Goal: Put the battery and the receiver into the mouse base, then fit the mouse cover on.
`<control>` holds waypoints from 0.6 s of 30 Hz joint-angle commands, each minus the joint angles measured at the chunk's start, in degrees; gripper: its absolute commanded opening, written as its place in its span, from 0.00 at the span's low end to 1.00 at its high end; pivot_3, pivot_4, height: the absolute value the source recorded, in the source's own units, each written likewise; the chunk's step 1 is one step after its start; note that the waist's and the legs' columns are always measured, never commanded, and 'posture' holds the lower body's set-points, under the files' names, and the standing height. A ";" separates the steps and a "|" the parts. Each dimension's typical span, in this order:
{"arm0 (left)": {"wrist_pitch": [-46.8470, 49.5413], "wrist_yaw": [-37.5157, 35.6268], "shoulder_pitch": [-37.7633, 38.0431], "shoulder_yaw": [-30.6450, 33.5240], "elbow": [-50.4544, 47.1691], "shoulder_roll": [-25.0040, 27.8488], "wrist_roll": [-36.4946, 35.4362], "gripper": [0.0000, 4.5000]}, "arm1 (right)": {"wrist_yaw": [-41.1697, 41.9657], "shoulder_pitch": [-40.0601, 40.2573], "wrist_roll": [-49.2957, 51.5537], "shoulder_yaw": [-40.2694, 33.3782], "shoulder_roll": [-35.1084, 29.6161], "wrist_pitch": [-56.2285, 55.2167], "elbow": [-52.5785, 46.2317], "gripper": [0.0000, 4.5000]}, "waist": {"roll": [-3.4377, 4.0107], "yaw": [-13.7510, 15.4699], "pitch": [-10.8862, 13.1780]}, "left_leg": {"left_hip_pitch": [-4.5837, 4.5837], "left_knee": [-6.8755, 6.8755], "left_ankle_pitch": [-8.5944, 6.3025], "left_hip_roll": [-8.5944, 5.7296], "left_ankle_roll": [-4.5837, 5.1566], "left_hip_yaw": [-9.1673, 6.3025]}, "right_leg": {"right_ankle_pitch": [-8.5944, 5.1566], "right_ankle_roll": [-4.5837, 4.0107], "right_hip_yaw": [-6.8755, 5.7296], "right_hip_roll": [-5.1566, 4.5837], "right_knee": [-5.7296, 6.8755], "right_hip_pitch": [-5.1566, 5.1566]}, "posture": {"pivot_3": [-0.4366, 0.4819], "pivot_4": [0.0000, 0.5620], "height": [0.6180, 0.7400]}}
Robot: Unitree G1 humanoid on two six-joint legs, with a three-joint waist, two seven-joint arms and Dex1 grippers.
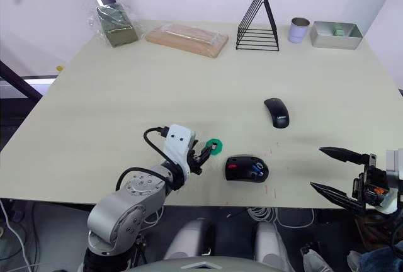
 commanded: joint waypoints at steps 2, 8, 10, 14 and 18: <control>-0.59 -0.25 -0.86 -1.04 -0.61 -0.60 0.84 0.59 | 0.03 0.37 1.82 -3.06 -0.88 0.60 -2.05 1.00 | 0.00 -0.02 0.00 | 0.00 0.00 0.00 0.00 0.00 0.00 | 0.00 0.00 0.00 0.00 0.00 0.00 | 0.48 0.27 1.00; -0.63 -0.35 -1.20 -2.07 0.01 -0.91 1.53 0.59 | 0.24 0.59 2.07 -3.60 -1.09 1.25 -2.42 1.00 | 0.00 0.00 0.00 | 0.00 0.00 0.00 0.01 0.00 -0.01 | 0.00 0.00 -0.01 -0.01 0.00 0.00 | 0.48 0.27 1.00; -0.80 -0.28 -1.37 -2.49 0.44 -1.25 1.75 0.59 | 0.34 0.86 2.24 -4.01 -1.26 1.60 -2.65 1.00 | 0.00 0.02 0.00 | 0.00 0.00 0.00 0.00 0.00 -0.01 | 0.00 0.00 -0.01 -0.01 0.00 0.00 | 0.48 0.27 1.00; -0.78 -0.21 -1.72 -2.83 1.10 -1.75 2.36 0.59 | 0.70 1.35 2.52 -4.85 -1.58 2.18 -2.73 1.00 | 0.00 0.03 0.00 | -0.02 0.00 0.00 0.00 0.00 -0.01 | 0.00 0.00 -0.01 -0.01 -0.01 0.00 | 0.48 0.27 1.00; -1.03 -0.28 -2.00 -3.05 1.59 -2.10 2.91 0.59 | 0.66 1.61 2.77 -5.01 -1.49 2.53 -3.07 1.00 | 0.00 0.03 0.00 | -0.02 0.00 0.00 0.00 0.00 -0.01 | 0.00 0.00 -0.01 -0.01 -0.02 -0.01 | 0.48 0.27 1.00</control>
